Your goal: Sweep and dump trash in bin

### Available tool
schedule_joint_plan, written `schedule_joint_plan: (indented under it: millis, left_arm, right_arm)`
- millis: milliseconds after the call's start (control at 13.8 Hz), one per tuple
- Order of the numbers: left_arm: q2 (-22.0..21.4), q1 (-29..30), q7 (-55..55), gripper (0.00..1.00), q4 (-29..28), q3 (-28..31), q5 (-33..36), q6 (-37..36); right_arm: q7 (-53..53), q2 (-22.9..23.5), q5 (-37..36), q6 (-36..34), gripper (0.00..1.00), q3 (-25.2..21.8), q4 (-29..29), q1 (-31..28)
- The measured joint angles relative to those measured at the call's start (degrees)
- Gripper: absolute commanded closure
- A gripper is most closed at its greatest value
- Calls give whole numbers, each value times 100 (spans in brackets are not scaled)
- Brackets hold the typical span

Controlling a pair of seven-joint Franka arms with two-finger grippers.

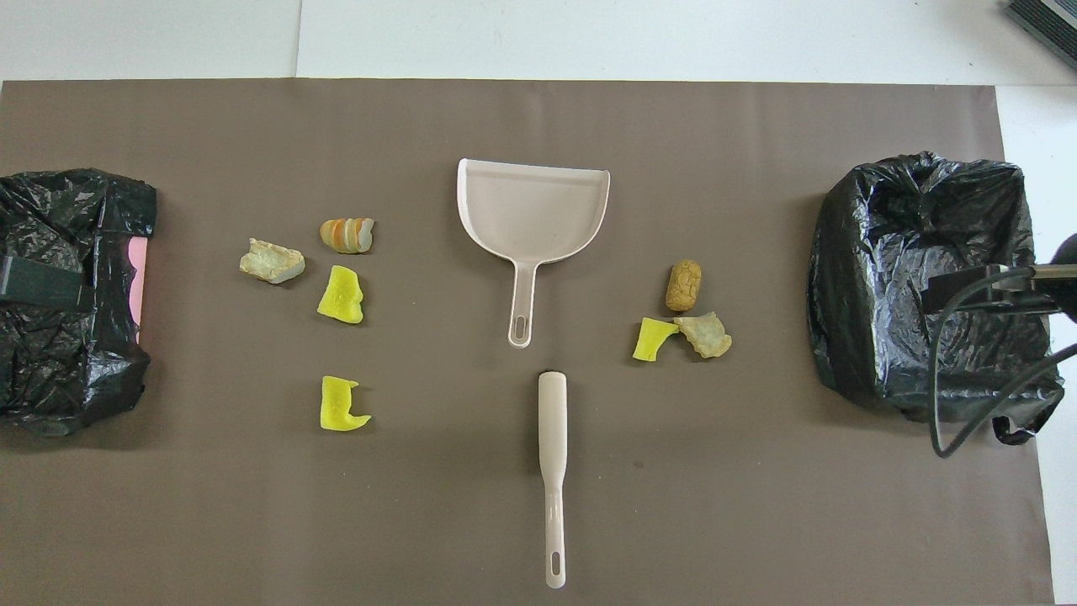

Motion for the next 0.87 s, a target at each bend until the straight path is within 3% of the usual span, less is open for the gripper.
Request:
schedule_joint_plan:
  millis: [869]
  left_arm:
    - [-8,-2,-39,0,0,-44,190,-7]
  right_arm:
    - [0,-7,0,-1,0,2,-71,4]
